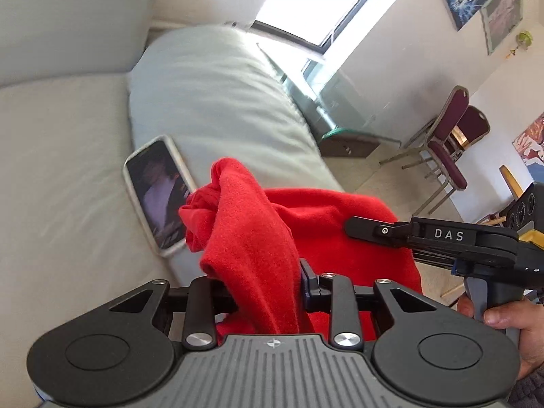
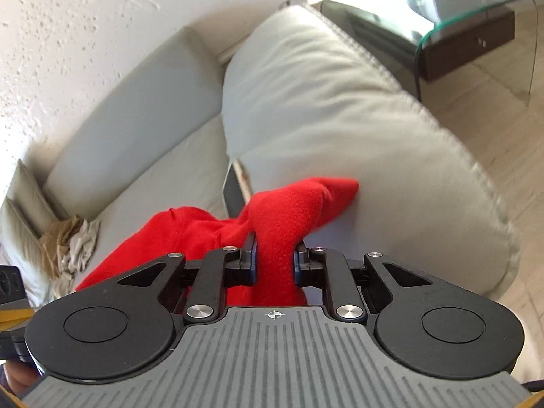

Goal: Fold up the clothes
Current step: 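Lift and carry the shirt with both grippers to the cushion by the glass table, then lower the shirt onto the cushion and open both grippers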

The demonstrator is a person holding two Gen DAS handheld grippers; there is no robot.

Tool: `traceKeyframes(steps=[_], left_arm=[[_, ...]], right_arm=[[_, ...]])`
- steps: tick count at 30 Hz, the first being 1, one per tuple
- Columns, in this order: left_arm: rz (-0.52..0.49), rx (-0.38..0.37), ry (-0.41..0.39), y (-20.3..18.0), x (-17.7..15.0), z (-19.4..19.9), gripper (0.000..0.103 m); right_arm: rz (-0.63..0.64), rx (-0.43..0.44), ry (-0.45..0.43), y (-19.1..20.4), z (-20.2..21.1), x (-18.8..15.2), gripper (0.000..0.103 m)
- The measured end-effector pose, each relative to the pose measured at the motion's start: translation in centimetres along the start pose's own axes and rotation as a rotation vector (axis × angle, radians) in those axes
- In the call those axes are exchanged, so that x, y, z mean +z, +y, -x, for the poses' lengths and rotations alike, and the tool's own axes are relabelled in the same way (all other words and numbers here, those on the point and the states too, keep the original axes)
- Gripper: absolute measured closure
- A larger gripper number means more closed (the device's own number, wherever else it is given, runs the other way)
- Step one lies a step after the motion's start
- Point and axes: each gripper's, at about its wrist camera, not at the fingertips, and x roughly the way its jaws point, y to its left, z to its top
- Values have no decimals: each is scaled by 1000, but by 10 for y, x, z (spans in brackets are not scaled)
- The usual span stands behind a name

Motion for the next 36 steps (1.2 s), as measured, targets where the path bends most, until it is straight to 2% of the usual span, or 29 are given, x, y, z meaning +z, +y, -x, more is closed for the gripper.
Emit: traceKeyframes(steps=[3,4,6,7,8,9,10,11,12,14,18,19,20,23,24,25,27,30,32,33,36], left_arm=[[13,-41,-92,-9,27,-26,74],[29,-48,-100,-8,32,-40,74],[113,-25,-20,5,32,-81,72],[125,-8,-4,8,29,-85,72],[123,10,-1,9,25,-81,74],[121,28,2,10,21,-77,75],[119,46,5,12,17,-73,65],[117,64,8,13,13,-69,63],[114,82,11,14,9,-65,63],[110,118,17,16,0,-57,63],[101,190,29,21,-16,-41,65],[99,208,32,22,-20,-37,70],[73,194,23,15,-19,-37,78],[-35,111,-19,-14,-7,-40,80],[-71,83,-33,-24,-4,-41,80],[-101,100,-32,-31,-1,-51,79],[-157,172,-18,-44,5,-79,79],[-185,217,48,-50,2,-112,78],[-169,245,130,-44,-5,-131,67],[-153,265,171,-39,-10,-137,68],[-173,305,189,-44,-19,-119,68]], right_arm=[[43,-3,-170,-10,11,40,84],[49,-11,-193,-16,6,48,84],[61,-28,-234,-30,-4,63,80],[26,-60,-186,-43,-18,64,76],[-10,-93,-134,-56,-32,65,64],[-47,-125,-82,-69,-47,66,61],[-58,-166,-35,-79,-57,61,61],[-45,-185,-27,-84,-57,52,61],[-30,-202,-20,-90,-57,44,54],[-35,-188,-30,-97,-43,30,45],[-46,-151,-56,-98,-4,11,45],[-46,-137,-71,-95,5,9,45],[-47,-115,-89,-93,13,7,45],[-58,-4,-141,-80,30,7,45],[-45,0,-151,-75,26,9,50],[-30,3,-160,-70,21,11,57],[-17,-23,-146,-63,6,13,98],[-19,-94,-75,-62,-25,10,98],[-12,-118,-31,-65,-42,1,98],[-24,-133,-23,-67,-40,-5,102],[-59,-175,-2,-75,-33,-24,101]])
